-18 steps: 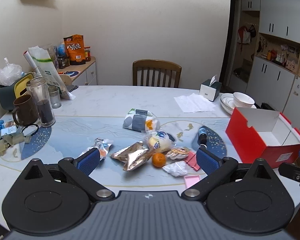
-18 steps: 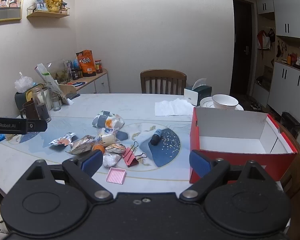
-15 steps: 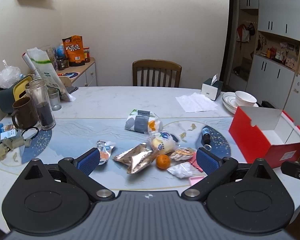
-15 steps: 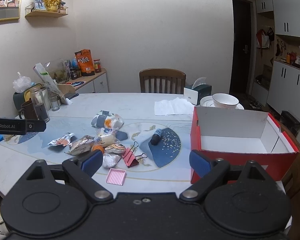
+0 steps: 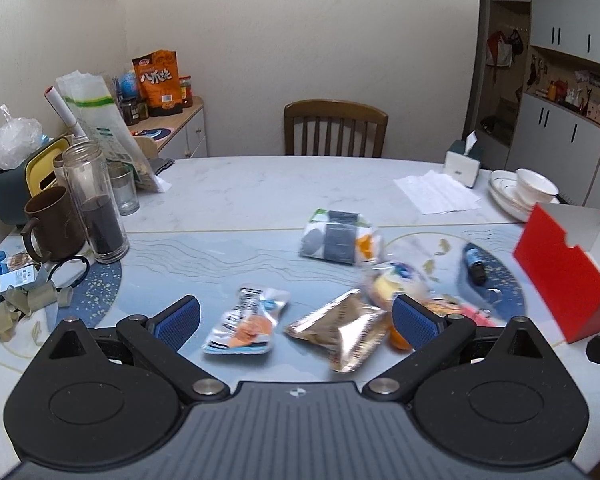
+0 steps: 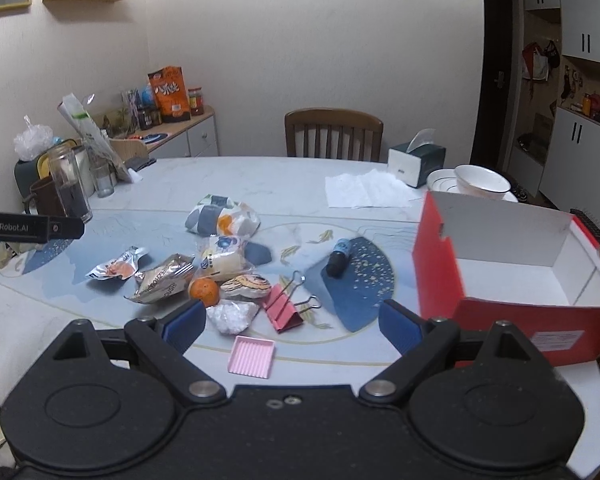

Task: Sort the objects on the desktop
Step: 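Move the left tool toward the white sausage packet while the right tool approaches the pink sticky notes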

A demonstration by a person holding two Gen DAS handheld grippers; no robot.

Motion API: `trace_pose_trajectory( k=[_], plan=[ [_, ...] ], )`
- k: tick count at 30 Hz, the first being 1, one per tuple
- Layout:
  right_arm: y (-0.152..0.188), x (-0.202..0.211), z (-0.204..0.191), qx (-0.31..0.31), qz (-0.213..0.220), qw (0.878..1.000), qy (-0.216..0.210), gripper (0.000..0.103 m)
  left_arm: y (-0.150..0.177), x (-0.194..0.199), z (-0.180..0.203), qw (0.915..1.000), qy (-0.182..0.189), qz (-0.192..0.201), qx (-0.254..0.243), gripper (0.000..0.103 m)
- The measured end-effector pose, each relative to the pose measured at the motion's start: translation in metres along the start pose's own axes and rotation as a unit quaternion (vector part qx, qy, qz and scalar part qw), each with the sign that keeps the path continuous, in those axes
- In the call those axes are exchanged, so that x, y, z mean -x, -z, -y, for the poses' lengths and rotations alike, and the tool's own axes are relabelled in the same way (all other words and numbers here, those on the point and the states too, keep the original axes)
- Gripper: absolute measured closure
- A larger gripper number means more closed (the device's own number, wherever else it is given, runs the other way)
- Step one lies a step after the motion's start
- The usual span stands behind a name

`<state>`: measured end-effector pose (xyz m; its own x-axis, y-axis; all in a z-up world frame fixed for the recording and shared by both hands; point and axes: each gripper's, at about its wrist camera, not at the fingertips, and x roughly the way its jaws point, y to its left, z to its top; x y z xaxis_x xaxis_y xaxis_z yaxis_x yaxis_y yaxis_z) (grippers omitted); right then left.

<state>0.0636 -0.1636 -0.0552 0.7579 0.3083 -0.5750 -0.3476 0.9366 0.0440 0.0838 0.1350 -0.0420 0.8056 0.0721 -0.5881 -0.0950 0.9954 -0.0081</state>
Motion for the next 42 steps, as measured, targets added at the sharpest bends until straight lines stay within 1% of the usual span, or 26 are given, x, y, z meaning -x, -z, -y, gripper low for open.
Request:
trace_pose_trajectory(
  k=[9,15,22,26,33,37,42],
  plan=[
    [0.002,-0.037,-0.019,0.0,-0.026,1.0,0.006,0.01,-0.003,-0.045,-0.038,0.9996,-0.002,-0.023,-0.014,0.0],
    [0.004,-0.053,-0.028,-0.007,-0.037,0.999,0.015,0.01,-0.002,-0.075,-0.052,0.9988,0.004,-0.04,-0.028,0.0],
    [0.012,-0.073,-0.033,-0.007,-0.06,0.997,0.041,0.01,0.002,-0.111,-0.056,0.9961,0.017,-0.066,-0.055,0.001],
    [0.017,-0.085,-0.034,-0.009,-0.078,0.996,0.047,0.011,0.003,-0.13,-0.054,0.9941,0.023,-0.08,-0.07,0.001],
    [0.024,-0.103,-0.042,-0.007,-0.101,0.994,0.046,0.011,0.005,-0.155,-0.057,0.9913,0.02,-0.101,-0.082,0.001],
    [0.025,-0.112,-0.044,-0.007,-0.111,0.993,0.044,0.011,0.006,-0.168,-0.058,0.9905,0.02,-0.11,-0.08,0.001],
    [0.027,-0.121,-0.045,-0.009,-0.119,0.992,0.035,0.011,0.004,-0.18,-0.054,0.9885,0.035,-0.115,-0.092,0.001]
  ],
)
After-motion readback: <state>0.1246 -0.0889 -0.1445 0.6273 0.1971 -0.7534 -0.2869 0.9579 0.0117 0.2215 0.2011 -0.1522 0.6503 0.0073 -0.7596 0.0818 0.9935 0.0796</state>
